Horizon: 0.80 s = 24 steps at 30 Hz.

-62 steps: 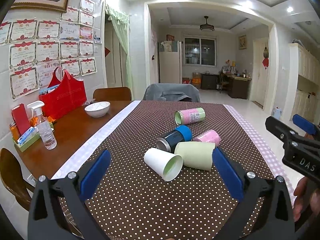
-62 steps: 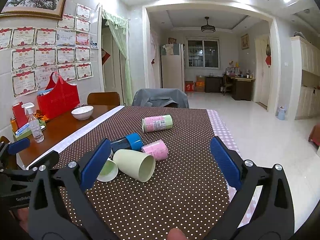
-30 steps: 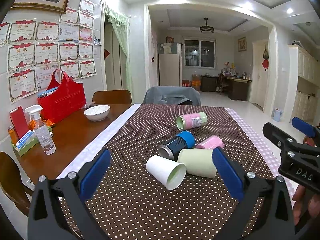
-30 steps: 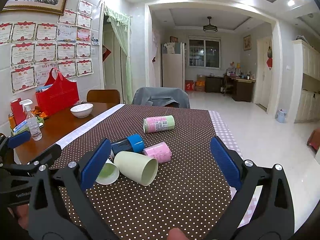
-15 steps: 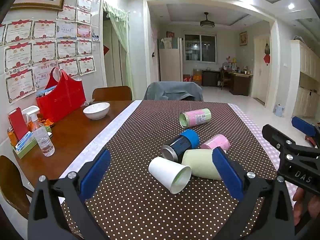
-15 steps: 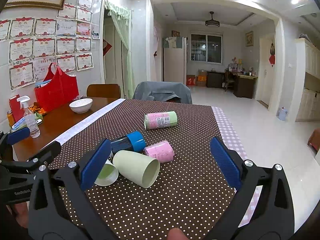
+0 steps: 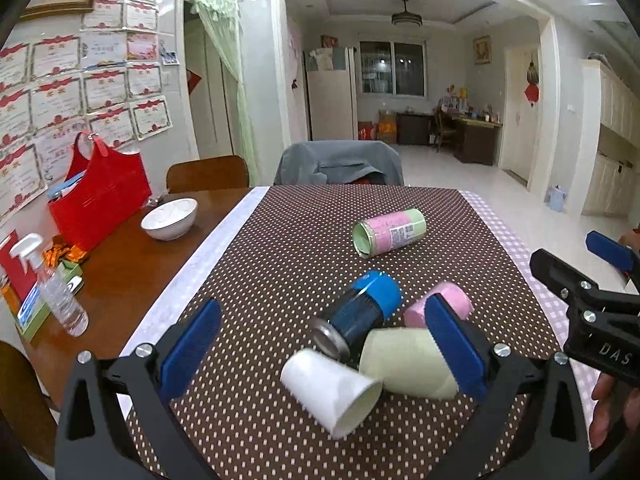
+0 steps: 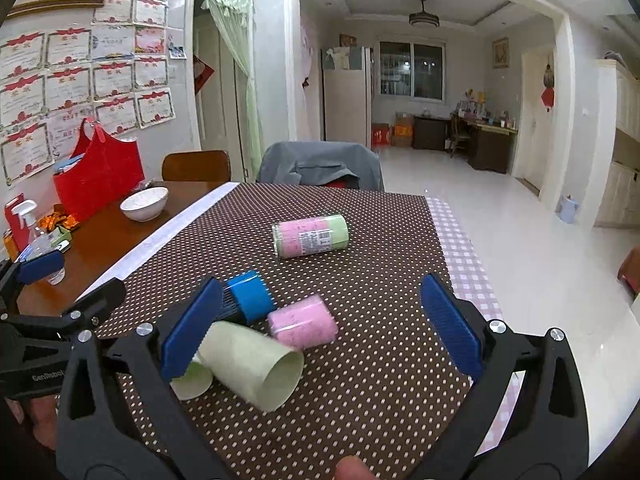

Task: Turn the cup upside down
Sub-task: 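Move the left gripper to the pink container with green lid and close on it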

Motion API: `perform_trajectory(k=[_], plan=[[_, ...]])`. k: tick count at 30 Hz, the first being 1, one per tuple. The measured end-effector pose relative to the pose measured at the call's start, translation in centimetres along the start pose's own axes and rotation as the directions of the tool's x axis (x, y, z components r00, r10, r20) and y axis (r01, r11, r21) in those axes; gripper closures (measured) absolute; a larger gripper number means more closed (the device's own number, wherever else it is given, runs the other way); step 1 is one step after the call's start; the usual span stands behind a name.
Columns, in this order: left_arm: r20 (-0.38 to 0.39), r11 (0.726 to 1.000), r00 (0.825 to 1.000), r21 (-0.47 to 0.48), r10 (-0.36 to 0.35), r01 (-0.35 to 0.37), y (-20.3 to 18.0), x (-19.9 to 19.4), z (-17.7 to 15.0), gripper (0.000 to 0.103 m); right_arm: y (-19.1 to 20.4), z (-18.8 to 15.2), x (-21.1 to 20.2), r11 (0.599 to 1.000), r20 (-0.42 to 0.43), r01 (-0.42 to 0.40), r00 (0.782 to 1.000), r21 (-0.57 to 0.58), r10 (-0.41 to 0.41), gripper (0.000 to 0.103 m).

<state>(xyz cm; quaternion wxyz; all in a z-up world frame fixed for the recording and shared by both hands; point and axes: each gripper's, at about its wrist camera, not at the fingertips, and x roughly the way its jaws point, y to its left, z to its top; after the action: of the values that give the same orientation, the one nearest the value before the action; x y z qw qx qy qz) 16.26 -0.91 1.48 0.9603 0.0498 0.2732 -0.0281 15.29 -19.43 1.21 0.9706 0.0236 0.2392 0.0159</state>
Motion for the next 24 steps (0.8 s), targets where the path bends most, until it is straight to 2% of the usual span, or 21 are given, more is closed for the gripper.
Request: perform_trajectory(k=[8,13,19,24], plan=[[-0.069,0.997,0.997,0.070,-0.019,0.024,-1.5,6.3,4.0,0.004,-2.3,2.8,5.5,0.999,-0.082,0.006,0.997,0.036,-0.003,0.006],[-0.125,0.989,0.991,0.131,-0.046,0.063,-2.7,10.6,6.2,0.004,-3.9,3.9,9.0,0.998,-0.132,0.019,0.991,0.060,-0.011,0.006],[-0.196,0.976,0.975,0.169,-0.101,0.135,-3.7,15.4,8.5,0.004,-5.2,4.5,13.0,0.997,-0.188,0.021,0.982,0.080,-0.006,0.006],[-0.260,0.960,0.959,0.219,-0.115,0.174,-4.7,19.9,9.8,0.004,-6.1,4.4,16.1,0.995,-0.236,0.032,0.972,0.095,-0.009,0.006]])
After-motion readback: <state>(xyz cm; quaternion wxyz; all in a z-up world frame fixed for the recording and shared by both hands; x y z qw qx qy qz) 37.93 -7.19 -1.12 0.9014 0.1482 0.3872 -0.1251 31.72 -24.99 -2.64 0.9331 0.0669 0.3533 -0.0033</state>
